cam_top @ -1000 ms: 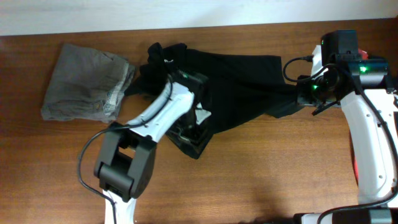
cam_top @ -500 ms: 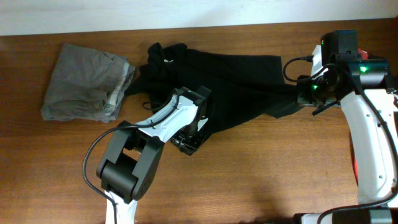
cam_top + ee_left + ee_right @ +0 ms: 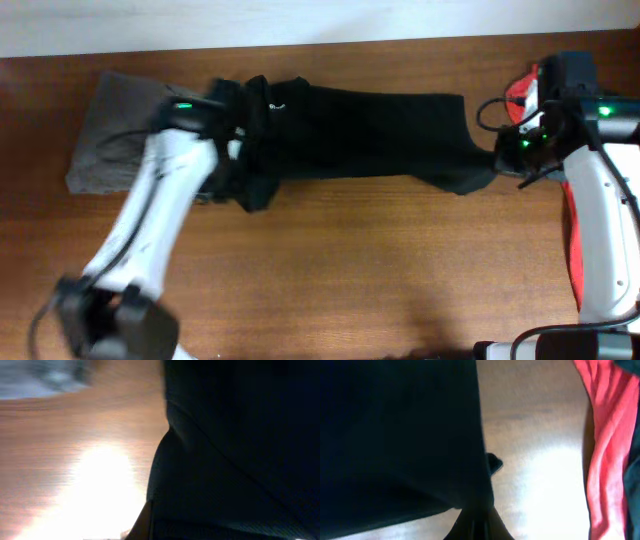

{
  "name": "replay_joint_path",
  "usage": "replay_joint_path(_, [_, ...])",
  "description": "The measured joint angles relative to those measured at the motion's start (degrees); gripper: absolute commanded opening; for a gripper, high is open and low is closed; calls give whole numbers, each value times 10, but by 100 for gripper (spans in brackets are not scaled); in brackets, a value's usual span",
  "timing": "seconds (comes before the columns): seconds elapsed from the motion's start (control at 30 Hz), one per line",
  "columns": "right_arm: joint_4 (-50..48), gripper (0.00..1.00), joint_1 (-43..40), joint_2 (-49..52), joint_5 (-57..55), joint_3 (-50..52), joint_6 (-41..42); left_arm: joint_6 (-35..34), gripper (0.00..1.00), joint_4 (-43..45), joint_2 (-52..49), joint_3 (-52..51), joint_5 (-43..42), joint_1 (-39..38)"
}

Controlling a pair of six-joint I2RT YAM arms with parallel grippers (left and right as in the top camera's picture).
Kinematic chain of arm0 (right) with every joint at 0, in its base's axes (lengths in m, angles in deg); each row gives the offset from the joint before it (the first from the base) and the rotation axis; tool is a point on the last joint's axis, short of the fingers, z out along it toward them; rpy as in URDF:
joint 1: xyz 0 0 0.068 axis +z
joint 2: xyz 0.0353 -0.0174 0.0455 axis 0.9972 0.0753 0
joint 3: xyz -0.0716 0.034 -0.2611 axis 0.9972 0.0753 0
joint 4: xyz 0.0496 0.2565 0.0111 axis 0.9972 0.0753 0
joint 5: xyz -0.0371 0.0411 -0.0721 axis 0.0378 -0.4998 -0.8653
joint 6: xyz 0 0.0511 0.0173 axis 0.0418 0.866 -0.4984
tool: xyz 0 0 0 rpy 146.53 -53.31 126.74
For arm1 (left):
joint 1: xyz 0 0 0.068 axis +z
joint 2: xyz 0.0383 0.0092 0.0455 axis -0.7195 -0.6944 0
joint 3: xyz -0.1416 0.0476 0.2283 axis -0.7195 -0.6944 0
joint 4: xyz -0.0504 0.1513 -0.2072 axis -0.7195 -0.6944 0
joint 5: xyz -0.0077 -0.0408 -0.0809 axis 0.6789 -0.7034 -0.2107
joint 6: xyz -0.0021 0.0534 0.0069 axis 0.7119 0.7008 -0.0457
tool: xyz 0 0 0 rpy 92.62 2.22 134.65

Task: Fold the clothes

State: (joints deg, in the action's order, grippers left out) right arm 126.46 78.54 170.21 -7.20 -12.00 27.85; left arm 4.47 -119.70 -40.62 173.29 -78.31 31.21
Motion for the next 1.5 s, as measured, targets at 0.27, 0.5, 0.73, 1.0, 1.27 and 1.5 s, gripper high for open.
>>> replay_joint_path(0.27, [64, 4, 5, 0, 22, 0, -2, 16, 6, -12, 52, 5, -20, 20])
replay_joint_path(0.5, [93, 20, 10, 0, 22, 0, -2, 31, 23, -28, 52, 5, -18, 21])
replay_joint_path(0.73, [115, 63, 10, 0, 16, 0, -2, 37, 60, -28, 52, 5, -11, 21])
replay_joint_path(1.0, [66, 72, 9, 0, 11, 8, -2, 45, 62, -1, 51, -17, -61, 21])
replay_joint_path(1.27, [51, 71, 9, 36, 11, 17, 0, 59, 60, 234, 47, -223, -144, -25])
replay_joint_path(1.5, [51, 71, 9, 42, 11, 18, 0, 63, 48, 362, 46, -318, -146, -28])
